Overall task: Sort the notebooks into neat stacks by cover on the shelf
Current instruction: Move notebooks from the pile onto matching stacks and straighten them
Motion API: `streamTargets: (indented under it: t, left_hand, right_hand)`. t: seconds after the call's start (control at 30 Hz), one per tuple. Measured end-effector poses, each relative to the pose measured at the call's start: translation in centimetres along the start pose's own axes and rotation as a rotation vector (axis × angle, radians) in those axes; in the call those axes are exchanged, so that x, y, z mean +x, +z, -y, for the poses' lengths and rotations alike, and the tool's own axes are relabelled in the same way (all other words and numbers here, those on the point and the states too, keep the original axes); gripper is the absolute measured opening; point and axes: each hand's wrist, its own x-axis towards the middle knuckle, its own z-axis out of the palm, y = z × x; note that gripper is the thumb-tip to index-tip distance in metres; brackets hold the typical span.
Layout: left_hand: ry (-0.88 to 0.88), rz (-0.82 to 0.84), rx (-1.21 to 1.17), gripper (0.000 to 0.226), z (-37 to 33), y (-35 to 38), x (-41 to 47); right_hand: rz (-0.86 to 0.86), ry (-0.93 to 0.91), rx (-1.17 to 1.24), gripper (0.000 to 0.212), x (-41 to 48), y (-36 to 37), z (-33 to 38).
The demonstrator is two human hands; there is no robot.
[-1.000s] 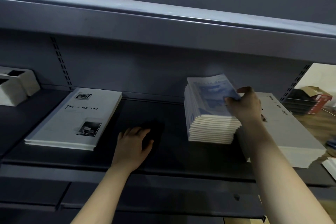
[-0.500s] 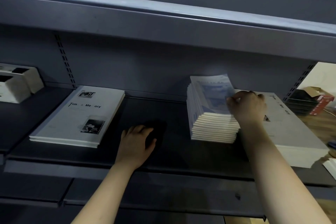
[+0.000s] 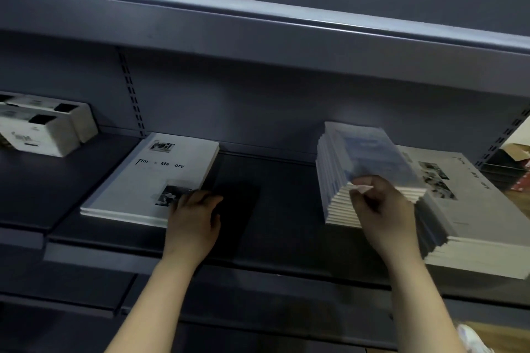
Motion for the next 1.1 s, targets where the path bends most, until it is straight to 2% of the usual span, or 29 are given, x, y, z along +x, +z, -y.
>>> streamTargets:
  t: [0.13, 0.3, 0.43, 0.6, 0.73, 0.83, 1.0, 1.1]
  left_hand:
    - [-0.142, 0.038, 0.067, 0.049, 2.1, -1.2, 0.5]
    - [-0.198, 0.060, 0.050, 0.043, 2.7, -2.3, 1.1]
    - [-0.159, 0.011, 0.081, 0.030, 3.0, -3.4, 2.1]
    - [-0.116, -0.019, 0.151, 0.023, 2.7, -3.3, 2.1]
    - [-0.177, -0.058, 0.096, 0.019, 3.4, -3.3, 2.0]
    - [-0.147, -0.086, 0.073, 0.014, 3.8, -3.1, 1.9]
    - [-0.055, -0.147, 0.069, 0.016, 3.3, -1.9, 0.6]
    - [-0.089, -0.156, 0.036, 0.029, 3.8, -1.6, 0.3]
  right_hand:
    - [-0.041, 0.065, 0.189, 0.041, -2.8, 3.1, 0.0]
    - [0.083, 0.082, 0.070, 0.028, -4.4, 6.0, -0.6]
    - [0.172, 0.137, 0.029, 0.018, -4.8, 6.9, -1.2]
    - [0.183, 0.152, 0.020, 0.016, -5.0, 7.0, -1.4]
    - [0.196, 0.150, 0.016, 0.015, -5.0, 6.7, -1.6]
    - [0.199, 0.156, 0.018, 0.015, -5.1, 6.7, -1.5]
    - [0.230, 0.141, -0.007, 0.013, -4.9, 6.9, -1.3]
    - [0.241, 0.146, -0.022, 0.012, -4.8, 6.9, -1.4]
